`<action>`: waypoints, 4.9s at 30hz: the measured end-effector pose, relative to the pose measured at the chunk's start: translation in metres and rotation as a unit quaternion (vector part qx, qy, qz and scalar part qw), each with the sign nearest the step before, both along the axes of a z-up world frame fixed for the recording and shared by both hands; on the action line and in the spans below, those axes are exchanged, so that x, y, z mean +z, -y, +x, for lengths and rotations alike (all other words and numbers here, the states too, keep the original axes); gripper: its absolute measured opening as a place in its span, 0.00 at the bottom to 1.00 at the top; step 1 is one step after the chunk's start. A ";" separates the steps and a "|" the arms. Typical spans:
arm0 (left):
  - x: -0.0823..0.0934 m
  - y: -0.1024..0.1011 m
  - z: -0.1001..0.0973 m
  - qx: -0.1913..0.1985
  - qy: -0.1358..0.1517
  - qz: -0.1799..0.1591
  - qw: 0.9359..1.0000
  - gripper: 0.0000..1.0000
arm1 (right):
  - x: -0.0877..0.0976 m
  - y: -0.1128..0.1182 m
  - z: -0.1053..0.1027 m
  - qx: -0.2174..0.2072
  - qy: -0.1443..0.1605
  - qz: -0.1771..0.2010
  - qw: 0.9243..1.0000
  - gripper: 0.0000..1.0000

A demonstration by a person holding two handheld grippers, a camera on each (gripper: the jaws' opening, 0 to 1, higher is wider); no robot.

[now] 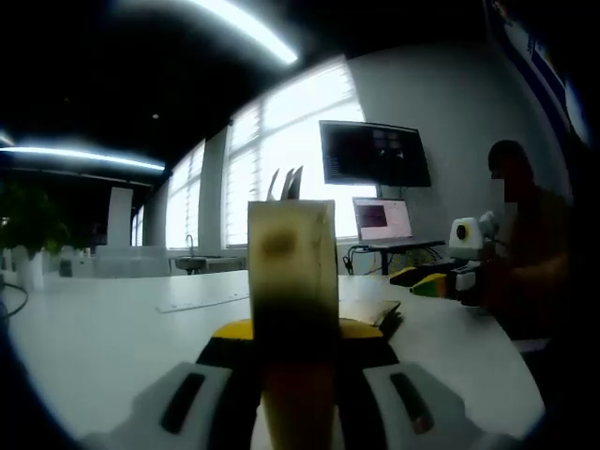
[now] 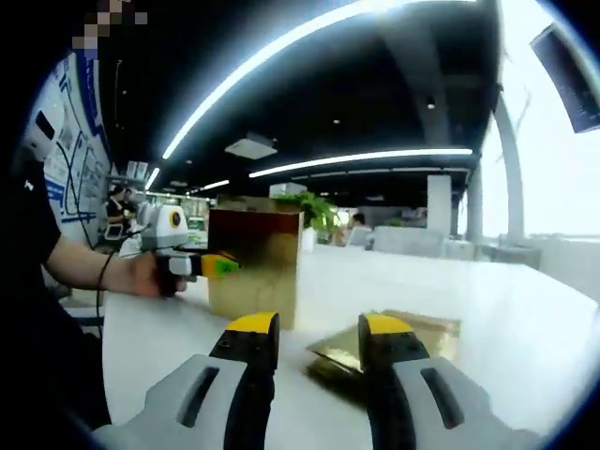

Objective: Extract single mask from mask box in order stack masks on table

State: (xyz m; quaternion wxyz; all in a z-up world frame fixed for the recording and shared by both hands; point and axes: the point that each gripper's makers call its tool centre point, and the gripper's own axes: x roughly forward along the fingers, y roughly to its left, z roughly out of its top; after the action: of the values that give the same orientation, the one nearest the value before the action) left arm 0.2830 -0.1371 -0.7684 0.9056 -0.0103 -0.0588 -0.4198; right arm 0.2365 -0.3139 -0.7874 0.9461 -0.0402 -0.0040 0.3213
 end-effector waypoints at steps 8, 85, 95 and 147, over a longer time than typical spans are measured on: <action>0.000 0.000 -0.001 0.000 -0.001 0.000 1.000 0.31 | 0.004 -0.004 -0.007 0.007 0.008 0.022 1.000 0.30; 0.001 -0.002 0.003 -0.001 0.002 0.001 1.000 0.30 | 0.098 -0.024 -0.015 0.066 0.051 -0.028 0.996 0.25; 0.001 0.002 -0.001 -0.009 0.009 0.005 1.000 0.30 | 0.123 -0.060 -0.008 0.112 0.071 -0.075 0.988 0.26; 0.003 0.000 0.001 -0.007 0.006 0.005 1.000 0.31 | 0.142 -0.143 0.045 0.243 0.050 -0.325 0.913 0.22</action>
State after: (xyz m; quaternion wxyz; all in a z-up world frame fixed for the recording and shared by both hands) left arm 0.2845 -0.1371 -0.7654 0.9024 -0.0035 -0.0625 -0.4262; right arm 0.2818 -0.1707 -0.6452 0.7722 -0.3595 0.0437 0.5221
